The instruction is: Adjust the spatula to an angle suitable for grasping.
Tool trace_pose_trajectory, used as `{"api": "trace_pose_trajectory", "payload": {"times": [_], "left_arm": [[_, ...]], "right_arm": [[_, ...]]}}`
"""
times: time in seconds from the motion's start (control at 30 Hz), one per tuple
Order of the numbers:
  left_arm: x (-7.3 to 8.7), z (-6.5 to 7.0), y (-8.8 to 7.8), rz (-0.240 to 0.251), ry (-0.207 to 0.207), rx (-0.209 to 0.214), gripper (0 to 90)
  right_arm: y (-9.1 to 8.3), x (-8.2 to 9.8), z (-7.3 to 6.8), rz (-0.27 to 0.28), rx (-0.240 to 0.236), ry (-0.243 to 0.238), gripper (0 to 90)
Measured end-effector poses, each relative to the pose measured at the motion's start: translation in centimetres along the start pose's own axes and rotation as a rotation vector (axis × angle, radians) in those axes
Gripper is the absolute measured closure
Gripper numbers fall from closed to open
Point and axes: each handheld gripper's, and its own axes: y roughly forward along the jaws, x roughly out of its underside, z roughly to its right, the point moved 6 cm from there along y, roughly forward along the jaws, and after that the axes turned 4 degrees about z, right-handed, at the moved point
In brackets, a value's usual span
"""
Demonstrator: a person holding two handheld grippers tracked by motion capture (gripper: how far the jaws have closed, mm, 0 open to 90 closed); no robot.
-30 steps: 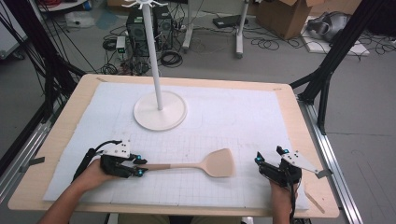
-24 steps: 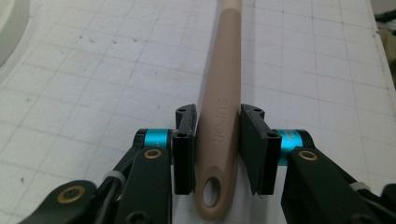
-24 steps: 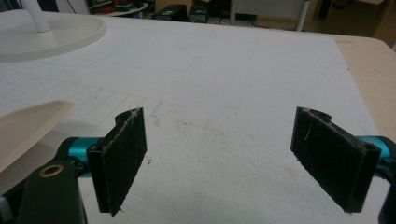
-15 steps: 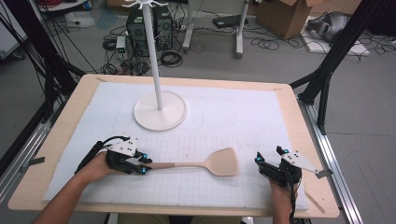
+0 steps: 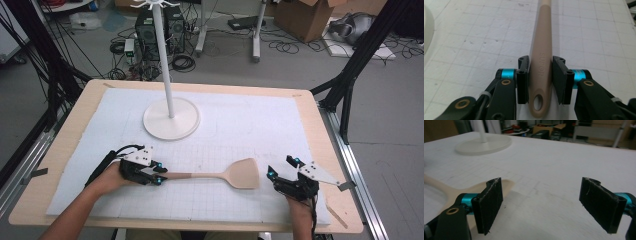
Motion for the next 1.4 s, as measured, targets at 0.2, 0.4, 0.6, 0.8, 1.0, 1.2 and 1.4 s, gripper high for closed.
{"api": "trace_pose_trajectory", "payload": {"times": [0.2,0.4,0.6,0.8,1.0,1.2,1.4], "left_arm": [[0.0,0.4,-0.7,0.077,-0.112,-0.081,43.6],[1.7,0.4,-1.5,0.083,-0.188,-0.143,39.7],[1.6,0.2,-1.3,0.065,-0.174,-0.178,44.0],[1.5,0.8,-1.3,0.055,-0.126,-0.147,65.1],[1.4,0.7,-1.3,0.054,-0.131,-0.147,65.7],[1.2,0.2,-1.2,0.062,-0.163,-0.184,64.0],[1.1,-0.8,-1.5,0.097,-0.22,-0.274,55.8]], "right_arm": [[2.0,-2.1,-3.9,-0.036,-0.198,-0.113,18.2],[5.7,-3.5,-9.2,-0.135,-0.452,-0.22,22.1],[8.0,-3.7,-11.5,-0.197,-0.548,-0.271,24.3],[10.2,-2.4,-14.3,-0.378,-0.679,-0.413,39.2],[12.0,-0.7,-15.4,-0.549,-0.754,-0.529,58.9],[12.3,-0.4,-15.4,-0.576,-0.762,-0.549,74.6],[11.9,-0.3,-15.4,-0.576,-0.717,-0.556,78.0]]}}
